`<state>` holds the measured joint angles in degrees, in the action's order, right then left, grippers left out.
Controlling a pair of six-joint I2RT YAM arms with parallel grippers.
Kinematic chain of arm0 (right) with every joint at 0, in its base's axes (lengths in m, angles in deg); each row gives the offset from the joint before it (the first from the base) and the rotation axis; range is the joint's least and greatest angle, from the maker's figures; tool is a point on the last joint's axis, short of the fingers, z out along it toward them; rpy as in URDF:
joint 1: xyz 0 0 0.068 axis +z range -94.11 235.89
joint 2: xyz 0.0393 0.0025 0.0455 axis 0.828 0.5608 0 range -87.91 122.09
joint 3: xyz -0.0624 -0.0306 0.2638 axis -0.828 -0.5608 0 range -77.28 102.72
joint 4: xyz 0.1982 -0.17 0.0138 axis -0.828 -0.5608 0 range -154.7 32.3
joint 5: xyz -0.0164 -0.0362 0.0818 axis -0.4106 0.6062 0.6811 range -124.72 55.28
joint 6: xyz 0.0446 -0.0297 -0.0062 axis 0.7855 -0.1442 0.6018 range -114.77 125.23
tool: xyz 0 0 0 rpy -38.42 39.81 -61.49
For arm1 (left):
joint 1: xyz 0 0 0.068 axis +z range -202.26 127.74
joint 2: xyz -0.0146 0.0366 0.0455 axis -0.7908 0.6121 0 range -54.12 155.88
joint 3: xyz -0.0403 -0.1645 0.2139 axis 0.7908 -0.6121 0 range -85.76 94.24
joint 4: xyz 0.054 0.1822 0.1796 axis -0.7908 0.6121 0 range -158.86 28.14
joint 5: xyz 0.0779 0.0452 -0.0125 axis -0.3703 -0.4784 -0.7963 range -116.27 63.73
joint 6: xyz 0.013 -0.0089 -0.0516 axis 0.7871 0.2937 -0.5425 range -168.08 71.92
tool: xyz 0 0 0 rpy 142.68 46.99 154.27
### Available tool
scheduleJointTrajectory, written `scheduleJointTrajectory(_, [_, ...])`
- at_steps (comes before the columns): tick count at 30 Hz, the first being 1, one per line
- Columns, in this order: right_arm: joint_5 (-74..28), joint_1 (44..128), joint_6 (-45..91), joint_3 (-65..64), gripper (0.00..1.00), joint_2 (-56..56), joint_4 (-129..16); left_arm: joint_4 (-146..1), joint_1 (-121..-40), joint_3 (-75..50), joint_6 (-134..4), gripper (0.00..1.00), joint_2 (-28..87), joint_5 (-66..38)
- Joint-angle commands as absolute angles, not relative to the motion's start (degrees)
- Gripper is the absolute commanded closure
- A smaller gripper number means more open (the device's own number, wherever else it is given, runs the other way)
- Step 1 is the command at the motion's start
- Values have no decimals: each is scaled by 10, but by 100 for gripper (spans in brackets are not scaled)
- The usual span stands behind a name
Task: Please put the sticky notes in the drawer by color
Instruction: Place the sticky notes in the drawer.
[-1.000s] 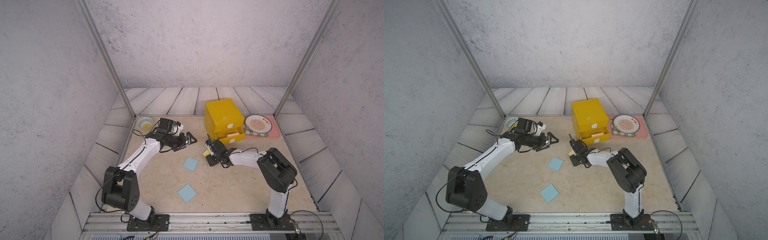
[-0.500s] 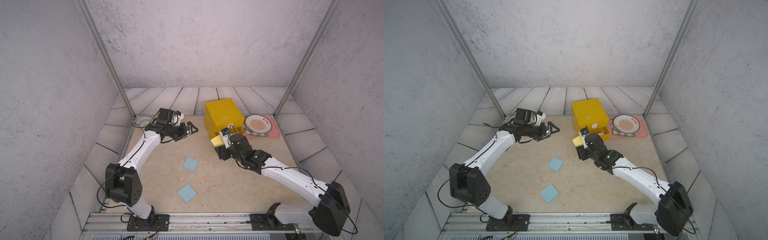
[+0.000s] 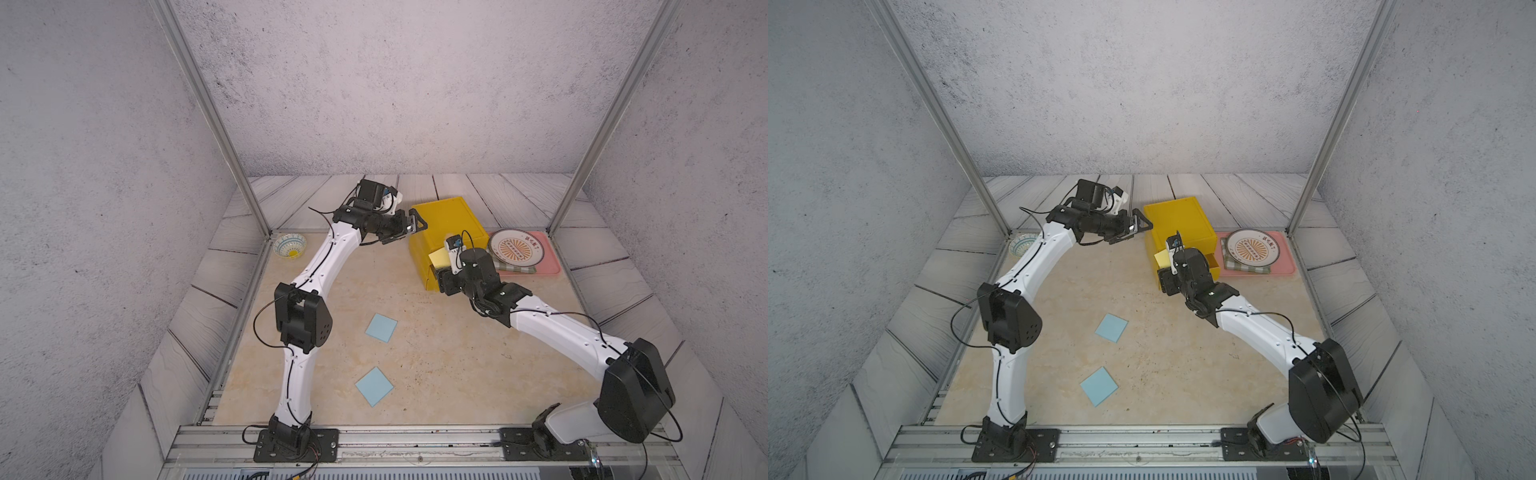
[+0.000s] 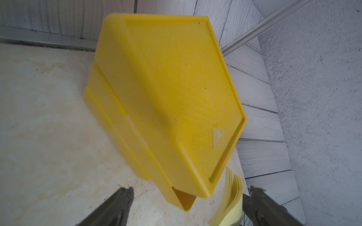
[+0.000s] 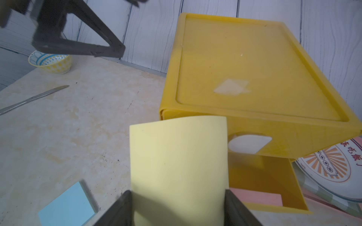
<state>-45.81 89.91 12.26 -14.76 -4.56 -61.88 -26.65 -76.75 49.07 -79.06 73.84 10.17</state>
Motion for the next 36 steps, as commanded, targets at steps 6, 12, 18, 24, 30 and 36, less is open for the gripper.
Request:
scheduleJointTrajectory(6, [-392,838,125,-180,28,-51,-543,-207,-784,649,-808,5,837,103])
scheduleJointTrajectory(12, [-369,823,106,-174,27,-38,-533,-216,-790,640,-812,6,858,103])
scheduleJointTrajectory(18, [-371,822,97,-184,27,-39,-513,-218,-794,621,-808,7,868,100])
scheduleJointTrajectory(24, [-389,817,87,-216,27,-15,-454,-227,-794,590,-807,7,860,103])
scheduleJointTrajectory(30, [-408,817,100,-265,27,13,-354,-236,-794,566,-804,7,849,107])
scheduleJointTrajectory(36, [-418,817,101,-263,27,31,-330,-227,-794,562,-797,7,850,111])
